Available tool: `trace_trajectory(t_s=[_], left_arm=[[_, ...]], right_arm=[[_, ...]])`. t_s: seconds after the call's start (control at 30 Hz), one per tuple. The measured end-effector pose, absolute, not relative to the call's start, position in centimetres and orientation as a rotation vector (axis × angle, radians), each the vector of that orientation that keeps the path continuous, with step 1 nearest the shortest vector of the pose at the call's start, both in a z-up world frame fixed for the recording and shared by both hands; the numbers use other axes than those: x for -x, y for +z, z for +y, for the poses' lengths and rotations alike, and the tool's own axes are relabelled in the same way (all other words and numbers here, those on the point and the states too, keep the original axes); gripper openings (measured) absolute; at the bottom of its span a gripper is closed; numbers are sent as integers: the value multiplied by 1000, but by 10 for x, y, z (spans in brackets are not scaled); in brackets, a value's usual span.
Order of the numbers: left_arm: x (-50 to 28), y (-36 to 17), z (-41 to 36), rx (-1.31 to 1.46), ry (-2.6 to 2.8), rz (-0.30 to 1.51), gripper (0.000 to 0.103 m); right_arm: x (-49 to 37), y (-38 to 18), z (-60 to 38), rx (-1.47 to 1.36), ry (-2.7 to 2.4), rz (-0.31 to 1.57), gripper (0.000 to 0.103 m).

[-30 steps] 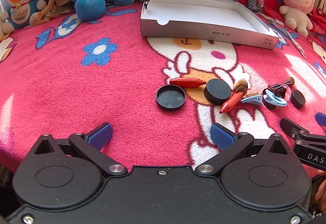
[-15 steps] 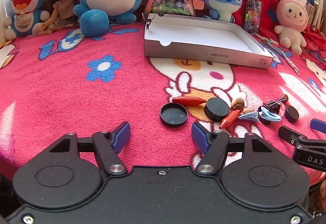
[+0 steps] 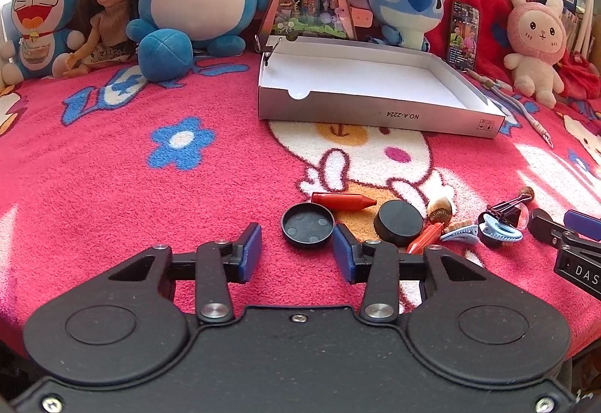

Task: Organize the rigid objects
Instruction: 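Grasp the black hollow lid with the left tool while the right tool grasps the black puck, then carry the lid with the left tool while the right tool carries the puck into the white box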

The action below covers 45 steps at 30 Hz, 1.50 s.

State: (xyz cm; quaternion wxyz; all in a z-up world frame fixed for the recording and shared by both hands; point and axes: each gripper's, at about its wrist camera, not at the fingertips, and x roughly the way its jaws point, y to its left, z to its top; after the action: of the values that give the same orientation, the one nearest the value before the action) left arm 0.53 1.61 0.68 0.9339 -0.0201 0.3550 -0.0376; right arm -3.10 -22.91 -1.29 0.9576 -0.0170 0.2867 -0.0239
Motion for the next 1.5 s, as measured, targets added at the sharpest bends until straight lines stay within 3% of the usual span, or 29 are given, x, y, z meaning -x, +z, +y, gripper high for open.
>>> trace_trajectory(t_s=[0.13,0.3,0.53,0.73,1.5], left_arm=[[-5,6,12,30,-95,717,38],[-6,5,9,18,-93,705,32],[-9,2,9,14,-84,688,32],[-8,3,9,25,-96,683,30],[-45,52,7,70,-200,621,30]], right_arm=[[29,-14,-231,23,-43,599,52],[26,-16,-227,27,-32,612,51],[24,-16,-226,25,-37,607,51],[25,-16,-225,26,-37,617,38],[-12,24,-224,-65,25,556,37]])
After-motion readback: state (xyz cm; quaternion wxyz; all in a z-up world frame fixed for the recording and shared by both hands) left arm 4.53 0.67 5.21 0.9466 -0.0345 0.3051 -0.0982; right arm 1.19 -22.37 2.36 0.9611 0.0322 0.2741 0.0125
